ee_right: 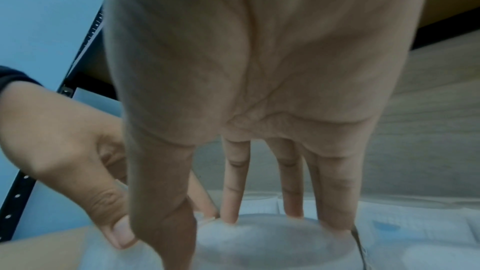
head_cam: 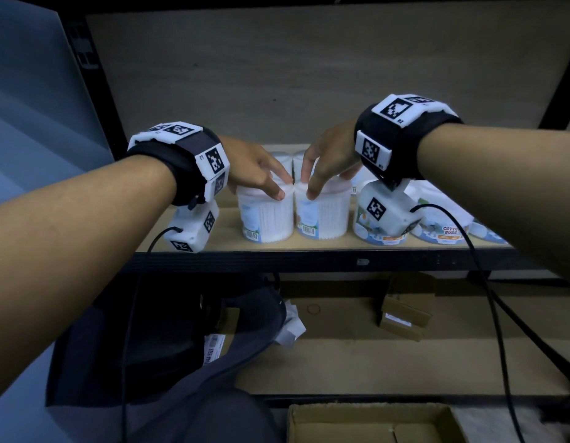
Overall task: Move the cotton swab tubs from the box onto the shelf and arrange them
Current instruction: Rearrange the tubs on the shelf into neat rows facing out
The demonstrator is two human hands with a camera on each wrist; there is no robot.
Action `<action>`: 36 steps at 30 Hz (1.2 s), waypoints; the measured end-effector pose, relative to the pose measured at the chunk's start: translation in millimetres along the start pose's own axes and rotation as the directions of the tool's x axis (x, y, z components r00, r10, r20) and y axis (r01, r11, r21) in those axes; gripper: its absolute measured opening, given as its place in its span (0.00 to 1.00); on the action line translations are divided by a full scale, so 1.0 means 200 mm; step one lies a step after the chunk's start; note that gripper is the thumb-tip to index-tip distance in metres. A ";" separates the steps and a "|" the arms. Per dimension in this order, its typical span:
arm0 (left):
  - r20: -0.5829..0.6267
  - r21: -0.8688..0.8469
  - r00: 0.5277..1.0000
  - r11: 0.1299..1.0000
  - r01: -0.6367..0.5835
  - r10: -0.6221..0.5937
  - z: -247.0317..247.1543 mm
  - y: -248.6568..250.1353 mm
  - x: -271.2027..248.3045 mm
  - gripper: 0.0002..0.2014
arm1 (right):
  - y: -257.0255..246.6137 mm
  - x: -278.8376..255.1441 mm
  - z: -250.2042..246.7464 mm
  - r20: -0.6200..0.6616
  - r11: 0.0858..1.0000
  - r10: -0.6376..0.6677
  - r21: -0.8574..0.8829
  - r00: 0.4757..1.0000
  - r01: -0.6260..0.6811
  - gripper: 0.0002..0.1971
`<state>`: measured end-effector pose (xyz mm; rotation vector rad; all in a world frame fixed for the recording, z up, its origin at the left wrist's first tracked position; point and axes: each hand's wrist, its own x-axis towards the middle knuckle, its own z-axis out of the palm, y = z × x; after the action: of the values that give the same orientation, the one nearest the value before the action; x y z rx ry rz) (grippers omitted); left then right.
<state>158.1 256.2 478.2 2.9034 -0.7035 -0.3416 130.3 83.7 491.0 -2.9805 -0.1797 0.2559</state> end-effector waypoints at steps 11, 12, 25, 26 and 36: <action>-0.031 0.059 0.999 0.998 0.026 -0.024 0.00 0.01 0.01 0.34 | 0.05 -0.01 -0.02 -0.001 0.995 0.019 0.103 1.000 -0.018 0.31; -0.034 0.067 0.999 0.998 0.017 -0.014 -0.01 0.01 0.00 0.34 | 0.05 0.00 -0.02 -0.013 0.995 0.023 0.099 1.000 -0.022 0.31; 0.034 0.146 0.999 0.988 -0.043 0.039 -0.03 0.03 0.00 0.30 | 0.02 0.05 0.00 0.026 0.999 0.049 -0.020 0.998 -0.049 0.28; 0.016 0.141 0.999 0.990 -0.032 0.030 -0.03 0.03 -0.01 0.30 | 0.03 0.05 0.00 0.022 0.999 0.042 -0.011 0.999 -0.042 0.26; -0.048 0.081 0.999 0.997 0.022 -0.019 -0.02 -0.02 0.03 0.35 | 0.11 0.03 0.00 0.002 0.995 -0.103 0.020 0.995 0.103 0.23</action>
<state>166.5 256.4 479.5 2.9861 -0.6965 -0.2512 138.0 63.7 485.8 -2.9405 -0.3277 0.2490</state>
